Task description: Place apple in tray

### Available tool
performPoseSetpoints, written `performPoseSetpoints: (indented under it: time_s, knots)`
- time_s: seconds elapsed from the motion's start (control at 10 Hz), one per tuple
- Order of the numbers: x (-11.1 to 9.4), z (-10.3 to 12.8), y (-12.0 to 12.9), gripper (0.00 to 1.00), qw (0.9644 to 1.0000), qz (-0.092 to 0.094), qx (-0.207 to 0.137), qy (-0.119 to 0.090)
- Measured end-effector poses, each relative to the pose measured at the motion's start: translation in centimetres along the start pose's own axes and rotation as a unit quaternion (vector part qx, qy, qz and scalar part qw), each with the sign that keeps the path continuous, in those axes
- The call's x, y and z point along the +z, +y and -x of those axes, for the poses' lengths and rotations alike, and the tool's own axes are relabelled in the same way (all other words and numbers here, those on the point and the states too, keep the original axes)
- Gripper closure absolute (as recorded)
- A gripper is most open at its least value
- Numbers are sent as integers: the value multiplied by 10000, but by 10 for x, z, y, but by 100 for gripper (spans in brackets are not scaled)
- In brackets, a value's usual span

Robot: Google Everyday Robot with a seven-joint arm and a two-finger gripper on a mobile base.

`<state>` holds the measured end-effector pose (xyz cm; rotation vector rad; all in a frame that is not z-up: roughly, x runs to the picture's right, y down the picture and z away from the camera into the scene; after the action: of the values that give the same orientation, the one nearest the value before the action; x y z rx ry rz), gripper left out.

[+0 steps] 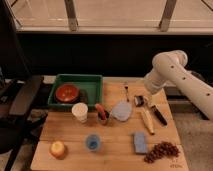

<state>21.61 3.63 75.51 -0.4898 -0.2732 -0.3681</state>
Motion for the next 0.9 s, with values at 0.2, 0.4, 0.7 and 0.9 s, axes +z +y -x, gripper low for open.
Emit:
performPoseSetpoints:
  time_s: [0.2, 0.4, 0.7, 0.9]
  knots:
    - [0, 0, 0, 20, 10000, 0, 0, 0]
    - [0, 0, 0, 20, 10000, 0, 0, 0]
    - [0, 0, 0, 20, 10000, 0, 0, 0]
    - [0, 0, 0, 20, 10000, 14, -38, -11]
